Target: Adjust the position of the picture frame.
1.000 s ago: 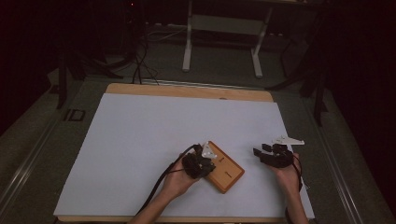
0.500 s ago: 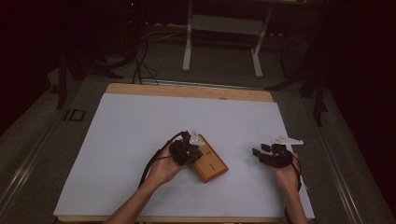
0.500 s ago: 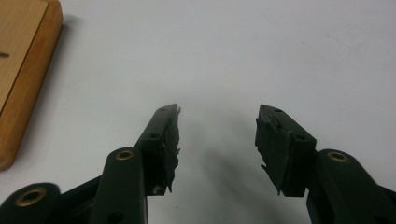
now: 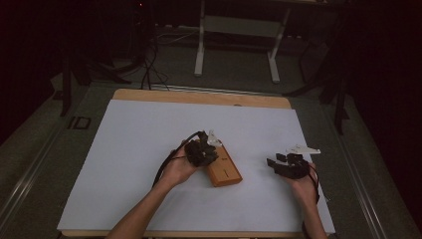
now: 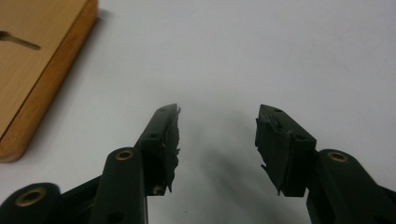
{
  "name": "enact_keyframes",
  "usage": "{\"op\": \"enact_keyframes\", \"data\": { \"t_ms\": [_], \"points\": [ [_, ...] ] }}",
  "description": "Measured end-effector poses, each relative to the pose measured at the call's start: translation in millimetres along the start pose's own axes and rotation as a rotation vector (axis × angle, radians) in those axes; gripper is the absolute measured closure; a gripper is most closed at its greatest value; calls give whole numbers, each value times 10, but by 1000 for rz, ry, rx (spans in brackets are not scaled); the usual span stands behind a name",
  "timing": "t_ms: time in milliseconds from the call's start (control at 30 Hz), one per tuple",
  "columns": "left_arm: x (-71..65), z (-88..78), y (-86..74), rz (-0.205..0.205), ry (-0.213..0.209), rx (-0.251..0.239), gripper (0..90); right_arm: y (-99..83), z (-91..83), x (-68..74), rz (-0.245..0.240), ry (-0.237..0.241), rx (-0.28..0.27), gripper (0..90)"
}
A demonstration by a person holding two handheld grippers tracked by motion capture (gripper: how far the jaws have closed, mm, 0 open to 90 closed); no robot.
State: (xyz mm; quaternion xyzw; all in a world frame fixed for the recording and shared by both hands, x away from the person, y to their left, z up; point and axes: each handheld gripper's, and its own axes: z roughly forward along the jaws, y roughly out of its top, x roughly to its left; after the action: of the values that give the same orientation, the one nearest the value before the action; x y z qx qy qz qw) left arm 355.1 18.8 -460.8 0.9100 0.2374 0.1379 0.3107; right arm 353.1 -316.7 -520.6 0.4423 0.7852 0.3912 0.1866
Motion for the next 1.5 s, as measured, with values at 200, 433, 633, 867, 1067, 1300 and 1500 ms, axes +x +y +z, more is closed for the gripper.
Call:
{"op": "enact_keyframes", "data": {
  "t_ms": [200,433,633,867,1067,1300,1500],
  "points": [
    [198,37,-22,-4,15,18,850,0,9,9,2,1,3,484],
    [442,111,-133,-71,37,37,848,6,36,32,-7,7,11,484],
    [551,245,-353,-155,50,66,846,16,73,60,-20,14,20,484],
    [535,261,-410,-186,64,40,844,64,135,131,-41,25,29,484],
    [529,265,-429,-200,66,22,844,201,270,271,-55,78,22,490],
    [513,265,-434,-207,77,15,846,306,545,603,-137,173,40,823],
    [481,210,-385,-202,88,-19,849,304,726,808,-193,208,88,893]
  ]
}}
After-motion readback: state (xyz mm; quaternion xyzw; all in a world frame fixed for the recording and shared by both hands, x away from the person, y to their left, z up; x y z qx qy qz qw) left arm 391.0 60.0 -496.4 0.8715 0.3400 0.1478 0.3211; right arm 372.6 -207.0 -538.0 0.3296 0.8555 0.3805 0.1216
